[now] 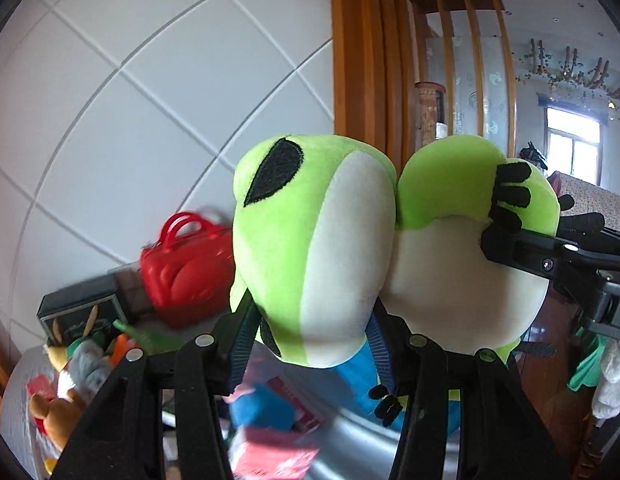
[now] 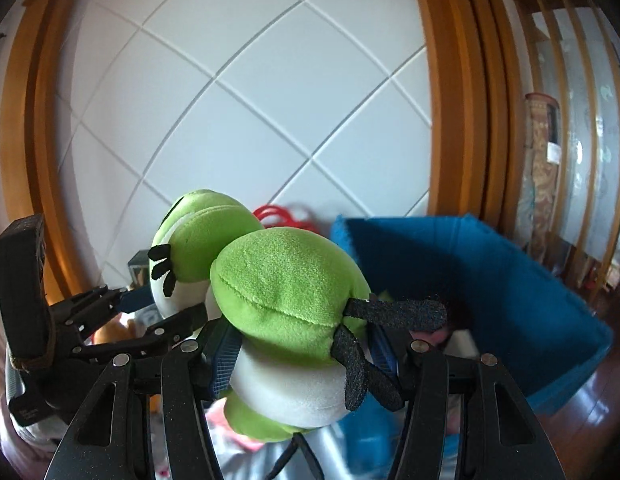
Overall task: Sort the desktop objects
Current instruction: 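Carry the green frog plush with both tools over the blue bin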
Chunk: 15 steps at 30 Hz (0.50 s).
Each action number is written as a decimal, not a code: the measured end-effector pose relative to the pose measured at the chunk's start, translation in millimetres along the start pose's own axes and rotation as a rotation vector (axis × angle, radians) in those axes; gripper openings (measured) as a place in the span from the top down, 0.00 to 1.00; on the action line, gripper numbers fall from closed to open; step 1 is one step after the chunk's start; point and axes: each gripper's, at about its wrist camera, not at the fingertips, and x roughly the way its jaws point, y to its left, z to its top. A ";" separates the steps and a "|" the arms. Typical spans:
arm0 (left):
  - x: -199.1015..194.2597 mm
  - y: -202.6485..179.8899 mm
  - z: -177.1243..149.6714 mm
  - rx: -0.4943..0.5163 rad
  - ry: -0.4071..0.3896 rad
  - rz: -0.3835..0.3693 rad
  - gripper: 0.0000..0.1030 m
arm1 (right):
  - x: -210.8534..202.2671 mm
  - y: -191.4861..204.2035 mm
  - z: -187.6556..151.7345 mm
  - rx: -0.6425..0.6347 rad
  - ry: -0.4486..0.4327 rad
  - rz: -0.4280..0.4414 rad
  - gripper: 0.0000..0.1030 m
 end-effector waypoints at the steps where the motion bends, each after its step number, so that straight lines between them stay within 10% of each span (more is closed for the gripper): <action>1: 7.3 -14.8 7.9 0.000 0.001 -0.008 0.51 | -4.3 -19.5 4.9 0.002 -0.005 -0.012 0.45; 15: 141.8 -175.3 40.0 0.026 0.259 -0.074 0.51 | 26.3 -200.3 0.0 0.109 0.131 -0.095 0.44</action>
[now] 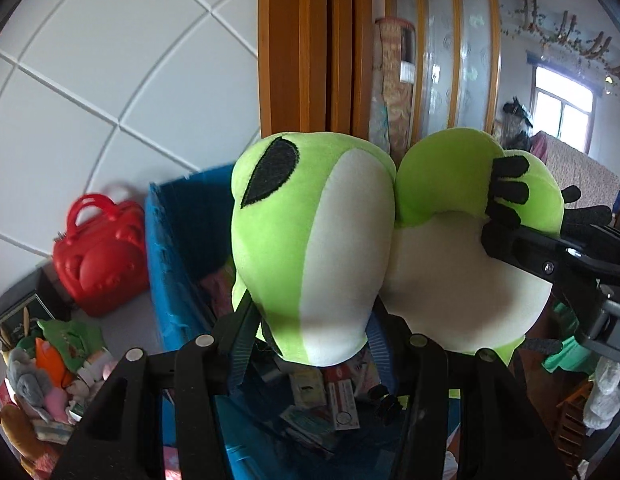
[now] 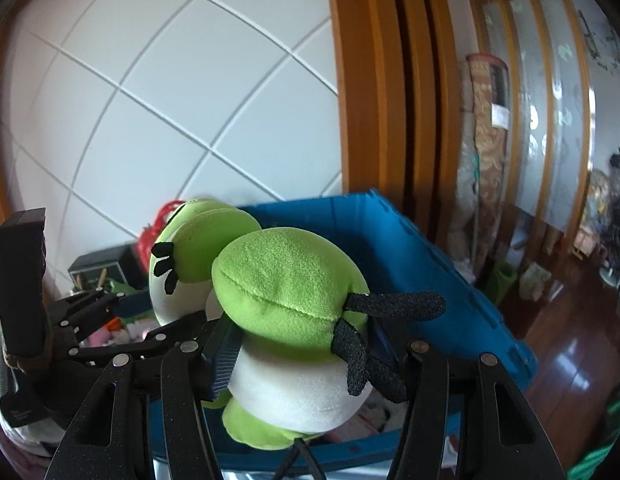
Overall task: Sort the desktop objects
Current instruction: 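Carry the green frog plush with both tools over the blue bin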
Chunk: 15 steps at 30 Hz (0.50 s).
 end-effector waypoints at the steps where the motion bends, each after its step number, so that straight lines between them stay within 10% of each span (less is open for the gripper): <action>1: 9.6 -3.3 0.0 -0.004 0.027 -0.001 0.51 | 9.6 -7.8 -2.1 0.013 0.018 0.005 0.44; 15: 50.7 -13.8 -8.6 -0.001 0.190 0.062 0.49 | 70.7 -47.7 -15.9 0.101 0.119 0.074 0.45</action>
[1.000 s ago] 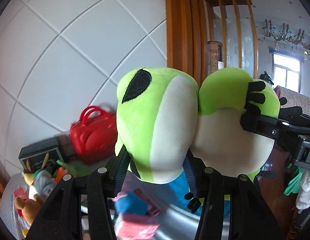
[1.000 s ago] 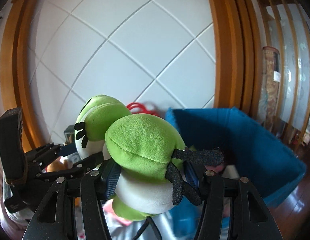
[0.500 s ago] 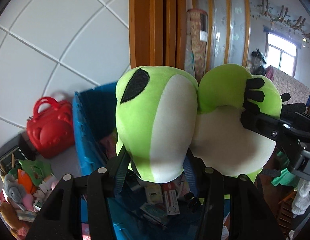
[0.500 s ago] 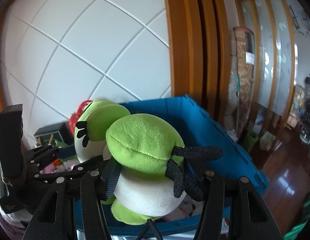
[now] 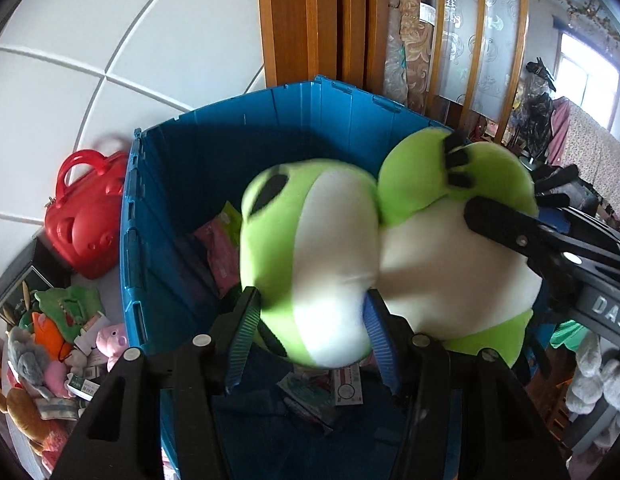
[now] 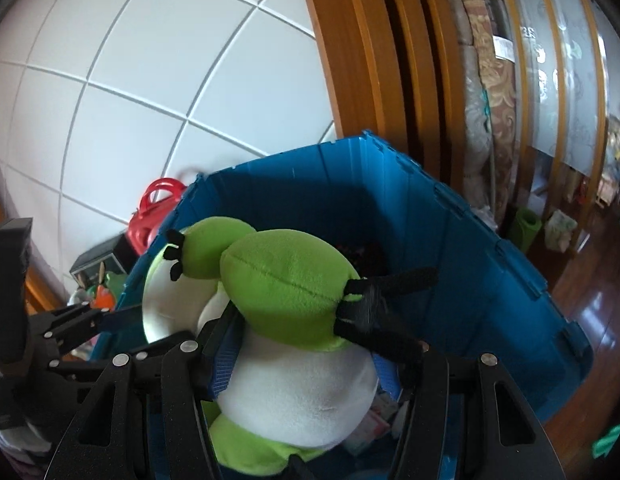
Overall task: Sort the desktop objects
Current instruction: 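Carry the green frog plush with both tools over the blue bin, then open both tools to drop the frog plush into the bin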
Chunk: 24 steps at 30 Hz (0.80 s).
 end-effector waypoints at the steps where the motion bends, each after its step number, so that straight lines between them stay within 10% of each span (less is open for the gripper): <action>1: -0.6 -1.1 1.0 0.011 -0.014 0.021 0.49 | 4.0 0.7 -0.5 -0.012 0.007 -0.020 0.44; 9: 2.4 1.4 0.9 0.015 -0.008 0.044 0.49 | 21.2 -0.1 -0.5 -0.056 0.021 -0.117 0.41; 19: 0.9 -2.8 -2.5 0.026 -0.012 0.052 0.49 | 12.3 -1.8 -6.7 -0.124 0.047 -0.271 0.02; 24: -1.0 -6.3 -8.0 0.021 -0.009 0.037 0.49 | 6.0 -3.7 -11.7 -0.147 0.054 -0.337 0.00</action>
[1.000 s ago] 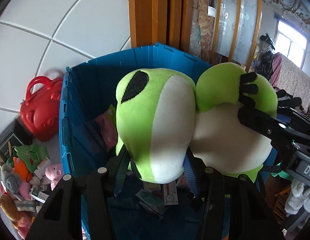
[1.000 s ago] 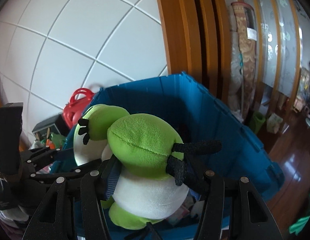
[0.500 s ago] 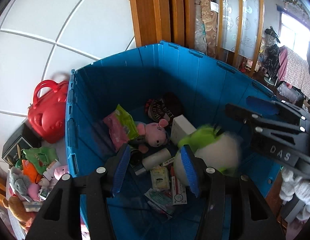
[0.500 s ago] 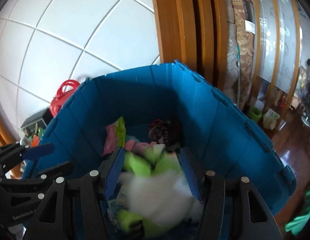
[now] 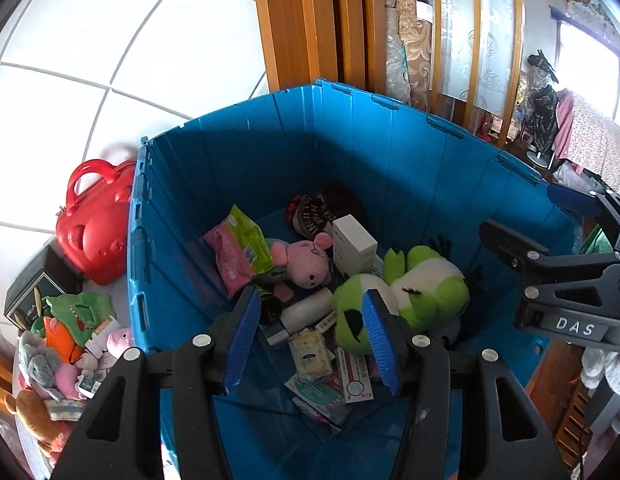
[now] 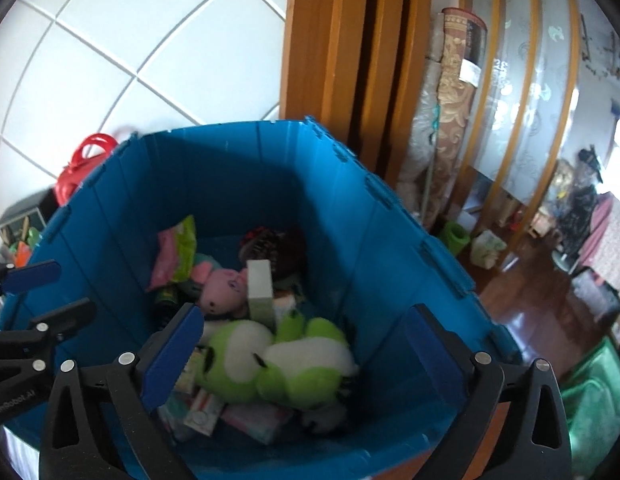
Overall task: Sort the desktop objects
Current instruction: 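Open both tools to drop the frog plush into the bin, then move both tools back over the pile on the bed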
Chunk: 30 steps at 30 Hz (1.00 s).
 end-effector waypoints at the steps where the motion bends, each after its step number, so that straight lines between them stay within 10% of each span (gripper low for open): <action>1: -1.8 -0.5 -1.7 -0.001 -0.005 -0.001 0.49 | -1.2 -0.9 -1.6 -0.004 -0.001 -0.013 0.00; 11: -52.0 6.4 -24.6 -0.063 -0.187 0.043 0.49 | -29.1 9.5 -22.0 -0.021 -0.118 -0.070 0.00; 20: -98.2 53.8 -69.4 -0.188 -0.283 0.059 0.49 | -82.1 36.4 -30.3 0.100 -0.321 0.104 0.00; 30: -144.2 154.0 -152.2 -0.399 -0.327 0.320 0.49 | -116.7 131.8 -30.3 0.061 -0.474 0.325 0.00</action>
